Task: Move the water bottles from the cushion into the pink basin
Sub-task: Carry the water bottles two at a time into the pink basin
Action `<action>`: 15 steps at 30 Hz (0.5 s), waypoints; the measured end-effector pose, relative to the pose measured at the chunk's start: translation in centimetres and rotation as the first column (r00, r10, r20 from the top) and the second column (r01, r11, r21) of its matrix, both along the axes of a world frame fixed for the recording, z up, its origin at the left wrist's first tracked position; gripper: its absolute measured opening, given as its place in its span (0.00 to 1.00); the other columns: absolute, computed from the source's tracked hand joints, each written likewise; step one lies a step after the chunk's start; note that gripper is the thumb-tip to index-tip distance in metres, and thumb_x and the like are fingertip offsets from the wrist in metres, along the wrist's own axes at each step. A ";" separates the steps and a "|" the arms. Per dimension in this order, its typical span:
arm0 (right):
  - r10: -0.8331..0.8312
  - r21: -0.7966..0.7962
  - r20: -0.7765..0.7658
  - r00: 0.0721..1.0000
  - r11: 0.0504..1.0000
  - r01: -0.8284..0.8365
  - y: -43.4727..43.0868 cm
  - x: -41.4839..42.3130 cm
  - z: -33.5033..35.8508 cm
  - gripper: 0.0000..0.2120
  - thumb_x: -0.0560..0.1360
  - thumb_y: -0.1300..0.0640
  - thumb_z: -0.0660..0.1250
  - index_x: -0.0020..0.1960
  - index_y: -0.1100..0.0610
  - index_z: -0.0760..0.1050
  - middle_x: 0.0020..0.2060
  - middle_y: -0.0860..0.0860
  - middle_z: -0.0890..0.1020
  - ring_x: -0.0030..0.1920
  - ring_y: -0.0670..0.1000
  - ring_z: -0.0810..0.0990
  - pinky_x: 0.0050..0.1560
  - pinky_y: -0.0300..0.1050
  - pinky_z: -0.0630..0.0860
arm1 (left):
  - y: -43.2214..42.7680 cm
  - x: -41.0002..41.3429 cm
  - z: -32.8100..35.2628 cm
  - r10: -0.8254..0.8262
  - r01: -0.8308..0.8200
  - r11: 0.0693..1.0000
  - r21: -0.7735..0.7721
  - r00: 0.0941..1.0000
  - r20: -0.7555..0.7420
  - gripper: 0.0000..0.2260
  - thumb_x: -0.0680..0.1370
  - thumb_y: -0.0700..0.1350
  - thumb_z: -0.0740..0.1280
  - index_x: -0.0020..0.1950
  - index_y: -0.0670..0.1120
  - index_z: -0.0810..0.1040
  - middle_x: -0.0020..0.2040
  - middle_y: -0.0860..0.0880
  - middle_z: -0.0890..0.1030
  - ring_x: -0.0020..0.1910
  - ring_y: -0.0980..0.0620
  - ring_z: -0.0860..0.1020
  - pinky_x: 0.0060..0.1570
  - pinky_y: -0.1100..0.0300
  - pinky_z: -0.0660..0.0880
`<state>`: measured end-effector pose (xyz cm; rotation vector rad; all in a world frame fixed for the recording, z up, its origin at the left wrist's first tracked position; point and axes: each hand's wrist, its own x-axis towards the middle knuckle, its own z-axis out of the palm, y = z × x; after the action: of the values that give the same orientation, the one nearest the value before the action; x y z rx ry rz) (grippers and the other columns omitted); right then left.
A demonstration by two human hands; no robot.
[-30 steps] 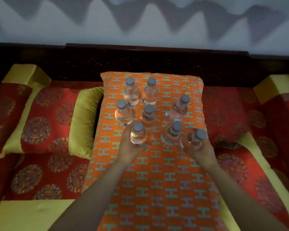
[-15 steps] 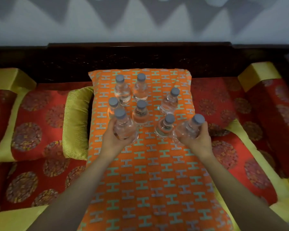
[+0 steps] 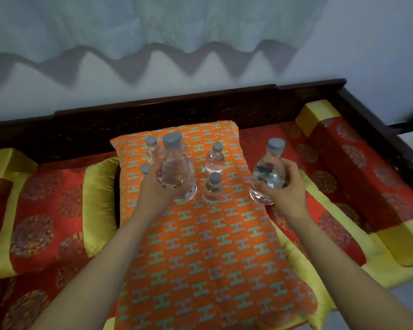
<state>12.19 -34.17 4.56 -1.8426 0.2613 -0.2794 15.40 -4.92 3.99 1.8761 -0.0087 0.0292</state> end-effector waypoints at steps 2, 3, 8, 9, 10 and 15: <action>-0.054 0.000 0.024 0.998 0.999 0.054 -1.3 -1.4 1.3 0.32 0.60 0.63 0.81 0.59 0.51 0.71 0.48 0.44 0.80 0.42 0.36 0.81 0.39 0.27 0.74 | -1.3 -0.1 1.4 -0.060 0.060 0.998 -0.004 0.998 0.030 0.29 0.66 0.45 0.79 0.64 0.51 0.72 0.54 0.52 0.81 0.52 0.52 0.80 0.48 0.53 0.77; -0.076 -0.002 0.028 0.997 0.997 0.076 -1.9 -2.0 1.9 0.31 0.60 0.64 0.80 0.59 0.52 0.71 0.47 0.43 0.80 0.41 0.34 0.80 0.38 0.26 0.73 | -1.9 -0.1 2.0 -0.076 0.076 0.997 -0.002 0.996 0.046 0.28 0.66 0.43 0.79 0.62 0.50 0.73 0.53 0.50 0.81 0.52 0.50 0.80 0.48 0.51 0.77; -0.210 -0.014 0.024 0.977 0.977 0.211 -7.0 -6.6 5.4 0.30 0.62 0.63 0.80 0.60 0.52 0.72 0.50 0.50 0.81 0.47 0.47 0.82 0.49 0.47 0.80 | -7.3 -0.7 5.0 -0.167 0.169 0.985 -0.026 0.984 0.066 0.22 0.63 0.47 0.79 0.53 0.54 0.76 0.47 0.52 0.81 0.44 0.59 0.80 0.41 0.60 0.75; -0.234 -0.029 0.029 0.972 0.972 0.235 -8.2 -7.6 6.1 0.30 0.62 0.62 0.80 0.60 0.51 0.72 0.51 0.50 0.81 0.47 0.49 0.82 0.49 0.51 0.80 | -8.6 -0.8 5.3 -0.192 0.195 0.980 -0.034 0.978 0.080 0.20 0.63 0.45 0.79 0.51 0.56 0.75 0.45 0.54 0.81 0.41 0.63 0.79 0.39 0.65 0.75; -0.260 -0.048 0.041 0.965 0.964 0.262 -9.6 -8.6 6.5 0.29 0.62 0.61 0.80 0.59 0.51 0.72 0.50 0.50 0.81 0.47 0.49 0.82 0.50 0.53 0.80 | -9.9 -1.0 5.6 -0.213 0.218 0.975 -0.037 0.972 0.094 0.19 0.64 0.45 0.78 0.49 0.57 0.75 0.43 0.56 0.81 0.39 0.65 0.78 0.38 0.68 0.74; -0.403 -0.080 0.063 0.913 0.910 0.407 -16.6 -14.5 8.1 0.28 0.64 0.57 0.80 0.59 0.47 0.72 0.52 0.49 0.81 0.49 0.50 0.82 0.51 0.54 0.80 | -17.5 -3.0 6.8 -0.298 0.304 0.952 -0.025 0.945 0.135 0.19 0.64 0.48 0.79 0.47 0.61 0.75 0.42 0.59 0.83 0.41 0.62 0.80 0.40 0.65 0.76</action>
<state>-2.36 -50.76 12.62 -1.8582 0.6115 -0.6296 12.39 -22.38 10.79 1.8059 -0.3823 -0.0589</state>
